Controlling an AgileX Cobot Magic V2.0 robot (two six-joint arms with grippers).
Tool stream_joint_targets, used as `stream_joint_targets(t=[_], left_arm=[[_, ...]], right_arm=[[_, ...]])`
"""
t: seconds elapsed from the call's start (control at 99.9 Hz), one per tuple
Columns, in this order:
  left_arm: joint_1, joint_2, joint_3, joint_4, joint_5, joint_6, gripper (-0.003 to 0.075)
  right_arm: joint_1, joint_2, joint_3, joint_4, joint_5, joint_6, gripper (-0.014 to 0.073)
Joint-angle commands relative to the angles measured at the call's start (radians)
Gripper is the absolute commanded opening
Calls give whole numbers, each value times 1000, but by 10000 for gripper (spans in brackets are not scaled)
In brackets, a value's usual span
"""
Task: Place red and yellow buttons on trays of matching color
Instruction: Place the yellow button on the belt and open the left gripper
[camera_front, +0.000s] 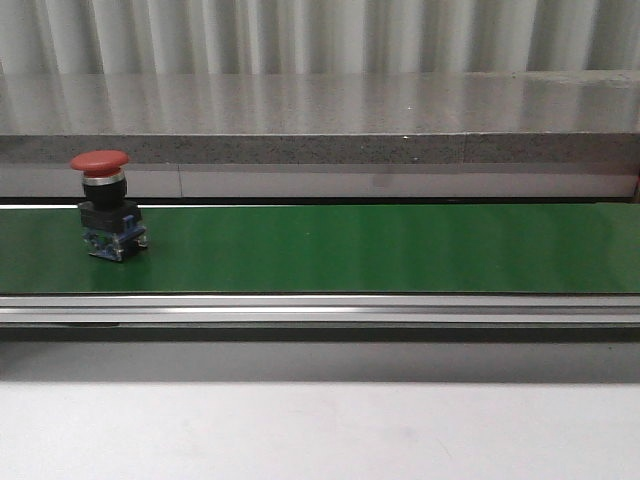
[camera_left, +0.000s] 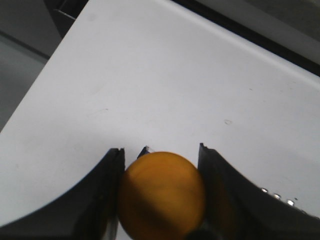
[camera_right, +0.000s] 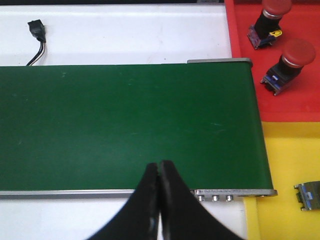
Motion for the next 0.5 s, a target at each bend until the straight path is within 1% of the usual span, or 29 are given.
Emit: stream_joint_targets(t=[0.0,0.19,0.35,0.49], left_arm=[[-39,-123,25,-15,-28,11,-20],[-127,-251,173,-15,-62,11,-20],[-194,-272,259,-15,-90,11,-20],[-230,-272,325,-15,-155,11,-20]], right_arm=[[3,-15,-29,0,-57,-7,-67],[3,-15,-29,0,-57,-7,-67],[3,-15,-29,0,-57,-7,-67],[3,-15,-29,0,-57,-7,-67]])
